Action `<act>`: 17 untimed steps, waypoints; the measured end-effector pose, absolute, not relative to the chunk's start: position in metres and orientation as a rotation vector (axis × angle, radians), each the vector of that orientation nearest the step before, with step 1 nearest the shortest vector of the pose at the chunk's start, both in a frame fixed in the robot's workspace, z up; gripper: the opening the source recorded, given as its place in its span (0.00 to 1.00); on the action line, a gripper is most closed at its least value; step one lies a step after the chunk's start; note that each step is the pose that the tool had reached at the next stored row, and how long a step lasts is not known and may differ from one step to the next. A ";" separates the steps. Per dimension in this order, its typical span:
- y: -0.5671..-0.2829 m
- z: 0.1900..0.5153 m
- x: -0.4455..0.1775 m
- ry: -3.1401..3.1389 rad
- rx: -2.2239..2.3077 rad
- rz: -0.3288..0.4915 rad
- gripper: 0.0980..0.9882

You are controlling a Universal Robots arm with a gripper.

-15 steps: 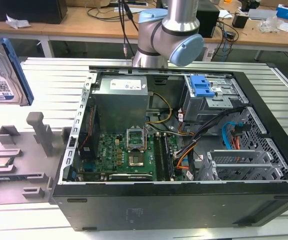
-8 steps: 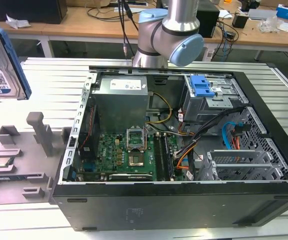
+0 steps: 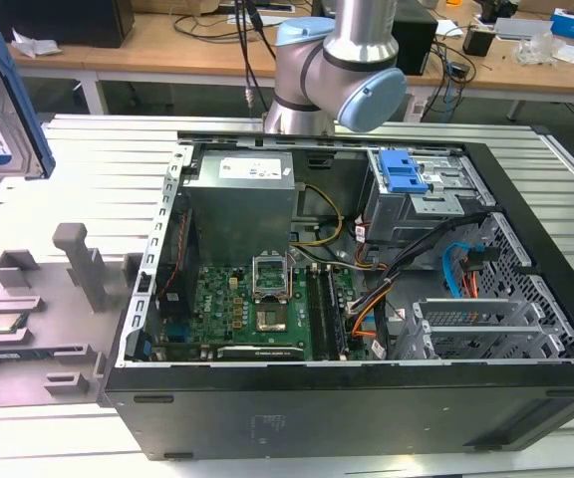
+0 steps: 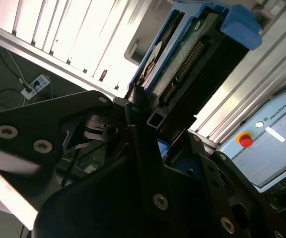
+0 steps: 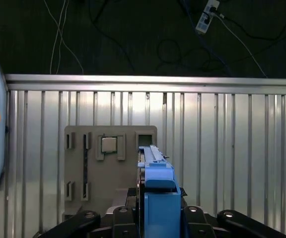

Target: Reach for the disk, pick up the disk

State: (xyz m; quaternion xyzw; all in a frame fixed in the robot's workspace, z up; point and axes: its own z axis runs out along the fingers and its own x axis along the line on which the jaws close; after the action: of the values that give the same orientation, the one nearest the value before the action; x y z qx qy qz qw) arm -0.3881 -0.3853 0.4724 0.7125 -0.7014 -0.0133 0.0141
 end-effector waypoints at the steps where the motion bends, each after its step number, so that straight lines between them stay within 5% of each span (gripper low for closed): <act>1: -0.385 0.476 -0.388 -2.184 2.218 -0.041 0.30; 17: -0.385 0.499 -0.384 -2.184 2.218 -0.042 0.30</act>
State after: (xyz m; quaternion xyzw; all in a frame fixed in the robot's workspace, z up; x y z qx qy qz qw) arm -0.3841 -0.3852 0.4986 0.7125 -0.7014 -0.0133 0.0142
